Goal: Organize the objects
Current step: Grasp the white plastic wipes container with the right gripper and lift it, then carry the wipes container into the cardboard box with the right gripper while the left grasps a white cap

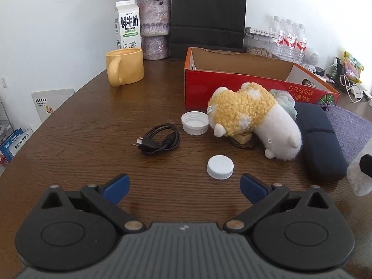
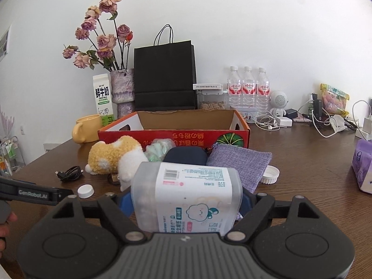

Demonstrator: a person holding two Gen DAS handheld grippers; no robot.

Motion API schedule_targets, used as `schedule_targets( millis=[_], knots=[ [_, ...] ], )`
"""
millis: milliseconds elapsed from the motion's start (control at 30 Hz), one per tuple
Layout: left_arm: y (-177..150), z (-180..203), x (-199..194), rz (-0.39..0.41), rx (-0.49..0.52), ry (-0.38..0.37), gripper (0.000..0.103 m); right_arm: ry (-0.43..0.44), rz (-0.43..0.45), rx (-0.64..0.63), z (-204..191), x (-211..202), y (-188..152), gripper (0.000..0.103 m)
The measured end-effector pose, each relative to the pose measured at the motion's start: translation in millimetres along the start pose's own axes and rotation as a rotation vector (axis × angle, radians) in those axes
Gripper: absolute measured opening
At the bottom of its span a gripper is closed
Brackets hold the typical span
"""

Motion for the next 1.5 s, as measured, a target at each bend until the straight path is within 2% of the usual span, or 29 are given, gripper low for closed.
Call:
schedule_targets(
  millis=[233, 467, 633, 700, 767, 800, 867, 1000, 1500],
  knots=[
    [-1.0, 7.8, 21.2, -0.022, -0.028, 0.028, 0.103, 0.001, 0.007, 0.006, 6.1, -1.9, 0.5, 0.082],
    [0.4, 17.8, 23.7, -0.001, 0.009, 0.035, 0.103, 0.011, -0.003, 0.015, 5.6, -2.1, -2.6, 0.082],
    [-1.5, 20.6, 27.3, -0.017, 0.014, 0.031, 0.101, 0.019, -0.009, 0.016, 4.8, -3.4, -4.7, 0.082],
    [-1.7, 21.6, 27.1, -0.012, 0.006, 0.011, 0.093, 0.020, -0.011, 0.015, 4.4, -3.5, -5.2, 0.082],
    [-1.0, 24.9, 23.2, 0.009, 0.017, -0.003, 0.069, 0.022, -0.012, 0.017, 4.6, -3.7, -5.6, 0.082],
    [-0.8, 26.0, 21.1, 0.017, 0.016, -0.007, 0.063, 0.023, -0.012, 0.018, 4.7, -3.6, -5.8, 0.082],
    [-1.6, 25.1, 15.7, 0.039, 0.001, 0.002, 0.030, 0.027, -0.014, 0.020, 5.3, -3.3, -6.3, 0.082],
    [-2.1, 20.9, 5.9, 0.060, -0.047, -0.005, 0.029, 0.034, -0.022, 0.023, 6.6, -3.0, -9.9, 0.082],
    [30.4, 25.2, -23.9, 0.203, -0.065, -0.007, 0.029, 0.048, 0.000, 0.030, 10.4, 2.1, -6.6, 0.082]
  ],
)
Point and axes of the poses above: each gripper's, at about its wrist camera, not at the fingertips, and x roughly the way its jaws point, z to its right, y to its top, the point moved 6 cm from there along x, roughly the way its jaws point, and after that the axes turned 15 degrees about z, right-handed, at the moved point
